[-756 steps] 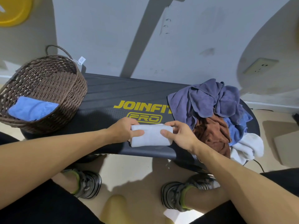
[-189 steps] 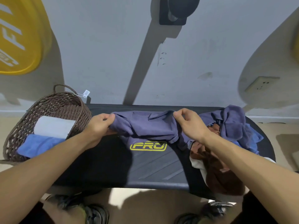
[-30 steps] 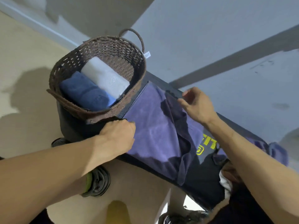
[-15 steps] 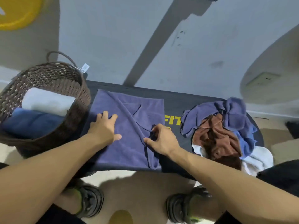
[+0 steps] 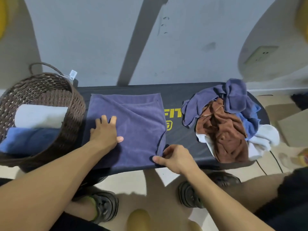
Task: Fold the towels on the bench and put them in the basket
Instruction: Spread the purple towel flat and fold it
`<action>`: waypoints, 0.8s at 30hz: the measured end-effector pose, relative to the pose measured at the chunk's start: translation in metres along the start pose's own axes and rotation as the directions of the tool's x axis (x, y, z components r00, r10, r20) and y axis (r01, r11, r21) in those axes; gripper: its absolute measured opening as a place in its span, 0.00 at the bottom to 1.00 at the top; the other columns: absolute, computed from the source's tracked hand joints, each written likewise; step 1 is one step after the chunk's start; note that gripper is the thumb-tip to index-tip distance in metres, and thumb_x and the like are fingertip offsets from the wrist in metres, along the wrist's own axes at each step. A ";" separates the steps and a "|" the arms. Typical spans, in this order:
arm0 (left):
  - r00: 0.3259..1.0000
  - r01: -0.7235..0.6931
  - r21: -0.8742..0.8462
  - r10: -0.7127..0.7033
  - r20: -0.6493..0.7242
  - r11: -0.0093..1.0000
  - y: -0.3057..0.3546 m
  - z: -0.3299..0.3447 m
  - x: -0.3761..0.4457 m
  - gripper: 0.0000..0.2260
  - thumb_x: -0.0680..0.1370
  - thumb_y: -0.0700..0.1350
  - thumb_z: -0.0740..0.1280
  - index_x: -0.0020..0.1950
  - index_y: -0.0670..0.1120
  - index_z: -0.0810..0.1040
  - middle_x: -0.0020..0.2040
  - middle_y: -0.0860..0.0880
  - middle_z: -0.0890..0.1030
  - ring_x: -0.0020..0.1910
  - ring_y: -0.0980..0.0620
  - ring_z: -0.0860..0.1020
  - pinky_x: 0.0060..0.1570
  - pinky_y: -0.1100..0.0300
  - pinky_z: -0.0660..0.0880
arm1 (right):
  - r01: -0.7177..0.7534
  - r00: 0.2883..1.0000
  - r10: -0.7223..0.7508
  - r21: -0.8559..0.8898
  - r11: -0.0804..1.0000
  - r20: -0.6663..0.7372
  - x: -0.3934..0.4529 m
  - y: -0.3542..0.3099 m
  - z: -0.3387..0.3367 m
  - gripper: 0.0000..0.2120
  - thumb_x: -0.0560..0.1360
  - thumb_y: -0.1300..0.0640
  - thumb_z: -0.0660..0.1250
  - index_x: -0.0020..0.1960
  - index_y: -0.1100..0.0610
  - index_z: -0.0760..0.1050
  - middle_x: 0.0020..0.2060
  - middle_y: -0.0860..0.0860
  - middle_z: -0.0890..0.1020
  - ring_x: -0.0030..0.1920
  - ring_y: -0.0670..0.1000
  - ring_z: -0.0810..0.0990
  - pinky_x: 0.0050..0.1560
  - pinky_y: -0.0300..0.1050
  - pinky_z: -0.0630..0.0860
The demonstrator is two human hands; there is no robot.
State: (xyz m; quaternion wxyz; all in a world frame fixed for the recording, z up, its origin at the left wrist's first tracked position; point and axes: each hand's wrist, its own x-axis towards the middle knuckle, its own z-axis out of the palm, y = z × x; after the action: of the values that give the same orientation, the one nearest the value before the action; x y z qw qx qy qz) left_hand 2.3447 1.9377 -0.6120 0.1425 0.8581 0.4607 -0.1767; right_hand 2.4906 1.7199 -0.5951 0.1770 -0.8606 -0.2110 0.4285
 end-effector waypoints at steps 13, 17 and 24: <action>0.971 -0.012 0.092 0.033 -0.235 0.996 0.031 -0.006 -0.033 0.30 0.73 0.57 0.73 0.65 0.43 0.66 0.60 0.41 0.69 0.59 0.41 0.71 0.52 0.47 0.71 | 0.264 0.957 -0.227 0.219 0.939 -0.179 -0.004 0.038 0.016 0.05 0.70 0.57 0.74 0.41 0.52 0.77 0.32 0.48 0.82 0.34 0.49 0.80 0.42 0.45 0.78; 0.980 -0.101 -0.129 0.077 -0.183 0.987 0.027 0.007 -0.057 0.18 0.73 0.55 0.73 0.51 0.45 0.71 0.51 0.45 0.72 0.52 0.42 0.74 0.52 0.48 0.73 | 0.245 0.965 -0.209 0.271 0.931 -0.157 0.008 0.036 -0.007 0.07 0.69 0.60 0.74 0.38 0.52 0.77 0.31 0.48 0.81 0.31 0.47 0.77 0.39 0.45 0.79; 0.974 -0.216 -0.176 0.199 -0.113 0.960 0.027 0.035 -0.096 0.19 0.67 0.54 0.77 0.52 0.49 0.76 0.49 0.50 0.74 0.49 0.48 0.74 0.51 0.52 0.75 | 0.336 0.940 -0.303 0.262 0.905 -0.158 0.003 0.021 -0.011 0.04 0.65 0.61 0.75 0.33 0.55 0.82 0.38 0.51 0.82 0.33 0.43 0.77 0.40 0.36 0.73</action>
State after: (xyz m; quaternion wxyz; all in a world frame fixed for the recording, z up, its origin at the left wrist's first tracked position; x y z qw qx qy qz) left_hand 2.3122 1.8373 -0.5994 0.2186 0.8918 0.3888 -0.0761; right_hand 2.5057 1.7023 -0.6016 0.3785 -0.8028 -0.2749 0.3697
